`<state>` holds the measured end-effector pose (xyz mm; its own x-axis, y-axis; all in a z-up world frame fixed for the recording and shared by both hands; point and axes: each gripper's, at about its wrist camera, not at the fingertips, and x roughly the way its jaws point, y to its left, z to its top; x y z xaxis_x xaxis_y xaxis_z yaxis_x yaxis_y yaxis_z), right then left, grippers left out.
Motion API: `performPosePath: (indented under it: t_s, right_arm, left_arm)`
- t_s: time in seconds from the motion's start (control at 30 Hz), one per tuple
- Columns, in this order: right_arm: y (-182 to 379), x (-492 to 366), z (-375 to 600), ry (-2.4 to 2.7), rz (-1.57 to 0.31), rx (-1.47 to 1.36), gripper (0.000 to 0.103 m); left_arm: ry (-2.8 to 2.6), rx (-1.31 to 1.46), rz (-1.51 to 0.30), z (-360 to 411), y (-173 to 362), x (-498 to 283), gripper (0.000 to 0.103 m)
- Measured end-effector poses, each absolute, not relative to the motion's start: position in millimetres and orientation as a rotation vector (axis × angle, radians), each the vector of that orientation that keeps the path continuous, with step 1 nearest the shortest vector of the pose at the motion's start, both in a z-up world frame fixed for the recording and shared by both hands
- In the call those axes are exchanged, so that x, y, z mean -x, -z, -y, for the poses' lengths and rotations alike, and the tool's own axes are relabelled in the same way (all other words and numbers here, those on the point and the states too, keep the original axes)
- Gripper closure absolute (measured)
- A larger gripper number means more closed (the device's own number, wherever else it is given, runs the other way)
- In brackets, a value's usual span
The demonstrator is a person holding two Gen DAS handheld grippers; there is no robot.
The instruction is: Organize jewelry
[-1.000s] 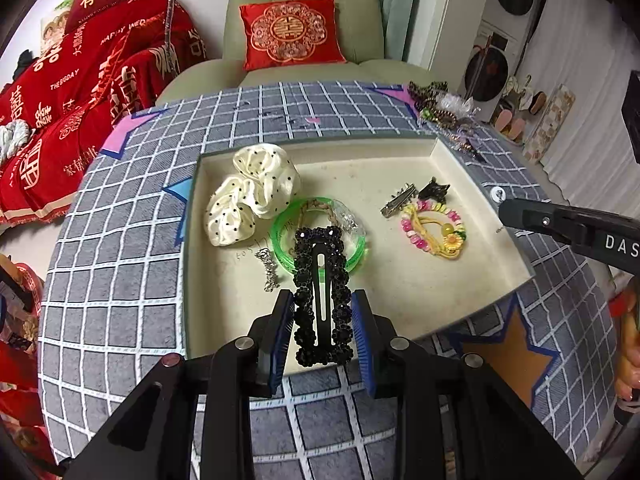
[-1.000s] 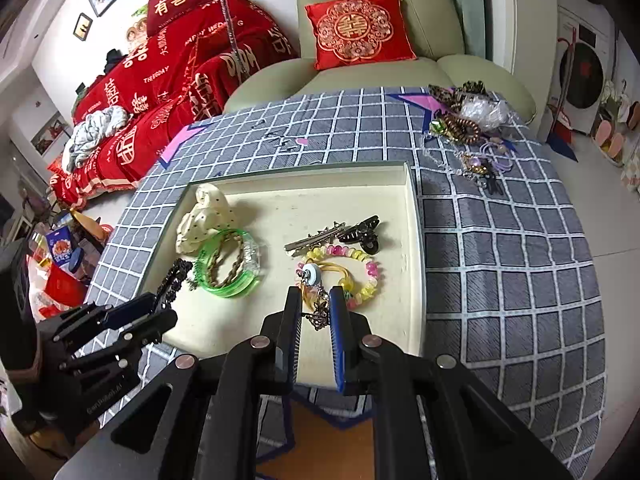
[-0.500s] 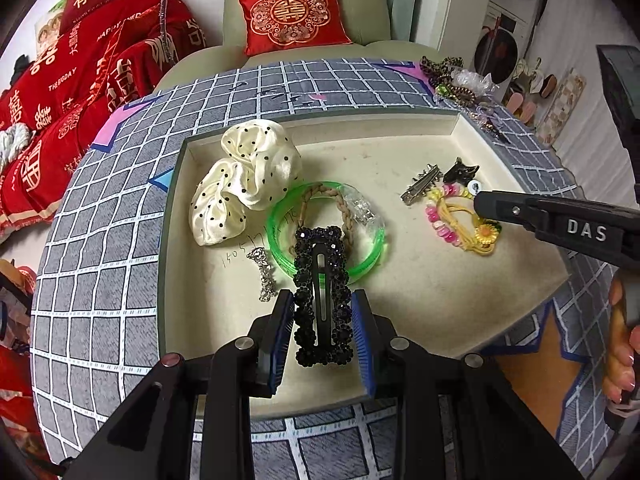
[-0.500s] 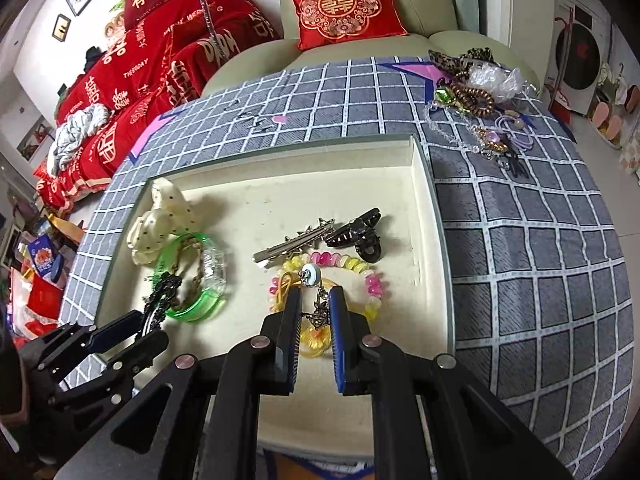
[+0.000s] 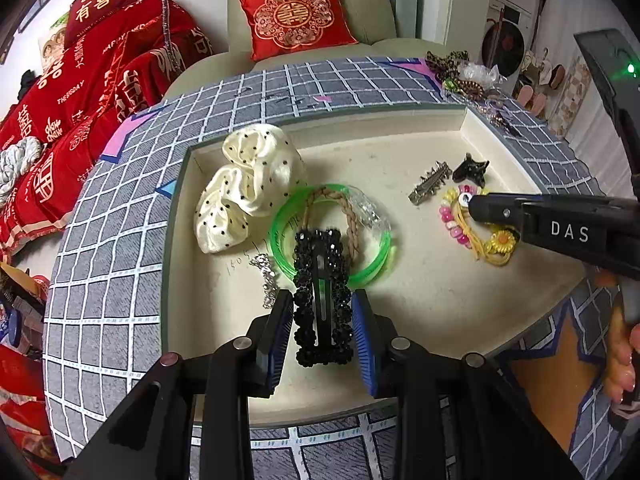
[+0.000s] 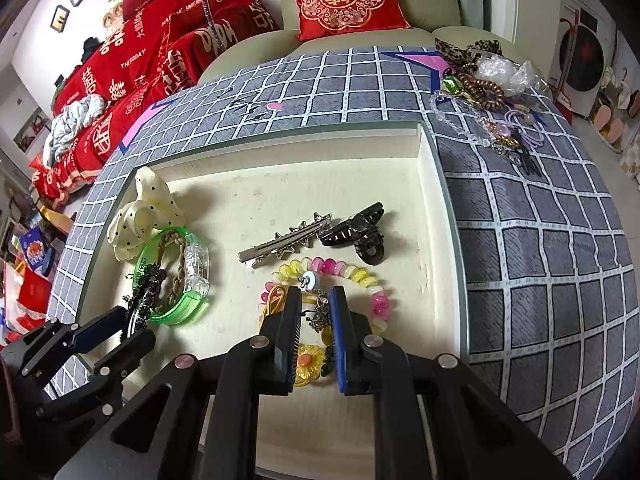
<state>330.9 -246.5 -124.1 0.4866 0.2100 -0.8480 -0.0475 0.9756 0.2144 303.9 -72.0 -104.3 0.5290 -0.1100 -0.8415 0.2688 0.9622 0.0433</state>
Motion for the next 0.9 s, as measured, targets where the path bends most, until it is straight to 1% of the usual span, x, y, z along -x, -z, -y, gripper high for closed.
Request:
performPosePath:
  t_s: [0.2, 0.23, 0.27, 0.3, 0.33, 0.37, 0.6, 0.63, 0.67, 0.7, 0.73, 0.77, 0.8, 0.9]
  right_arm:
    - [115.6, -327.6, 253.8, -0.168, -1.032, -0.212, 0.086]
    - [113.6, -326.5, 254.5, -0.167, -1.028, -0.215, 0.083]
    - [111.4, -325.1, 255.4, -0.167, -1.023, -0.22, 0.08]
    - [109.3, -323.7, 256.5, -0.167, -1.019, -0.223, 0.072]
    - [107.5, -322.3, 257.2, -0.165, -1.013, -0.224, 0.064]
    - [105.0, -320.7, 258.0, -0.161, -1.004, -0.225, 0.061]
    - [100.5, -317.4, 258.7, -0.161, -1.005, -0.248, 0.06]
    - [100.3, -316.9, 258.2, -0.16, -1.007, -0.246, 0.058]
    - [100.4, -316.3, 256.8, -0.161, -1.01, -0.241, 0.048]
    - [101.1, -316.2, 255.9, -0.165, -1.016, -0.237, 0.042]
    - [101.4, -315.4, 255.3, -0.167, -1.019, -0.236, 0.031]
    - [101.1, -314.0, 254.1, -0.168, -1.019, -0.235, 0.026]
    - [100.8, -312.5, 253.3, -0.168, -1.019, -0.236, 0.021]
    - [99.3, -308.4, 252.2, -0.173, -1.028, -0.245, 0.02]
  left_arm:
    - [0.217, -0.168, -0.988, 69.5, 100.2, -304.7, 0.064]
    - [0.218, -0.167, -0.988, 69.3, 100.0, -304.3, 0.06]
    - [0.216, -0.163, -0.985, 68.9, 99.1, -304.4, 0.032]
    - [0.205, -0.153, -0.967, 67.2, 96.1, -303.1, 0.01]
    - [0.199, -0.146, -0.948, 66.0, 93.5, -301.9, 0.009]
    - [0.2, -0.141, -0.934, 65.2, 90.3, -300.9, 0.009]
    - [0.192, -0.13, -0.95, 60.8, 87.8, -303.0, 0.009]
    - [0.19, -0.13, -0.952, 60.6, 88.1, -303.0, 0.009]
    - [0.187, -0.132, -0.952, 60.1, 88.1, -302.7, 0.009]
    - [0.185, -0.134, -0.953, 60.0, 88.5, -302.9, 0.009]
    - [0.184, -0.139, -0.955, 60.0, 89.0, -301.8, 0.009]
    - [0.183, -0.144, -0.956, 60.2, 89.8, -300.7, 0.008]
    - [0.18, -0.152, -0.961, 60.3, 90.5, -299.6, 0.0]
    - [0.176, -0.154, -0.962, 58.9, 90.4, -292.8, 0.0]
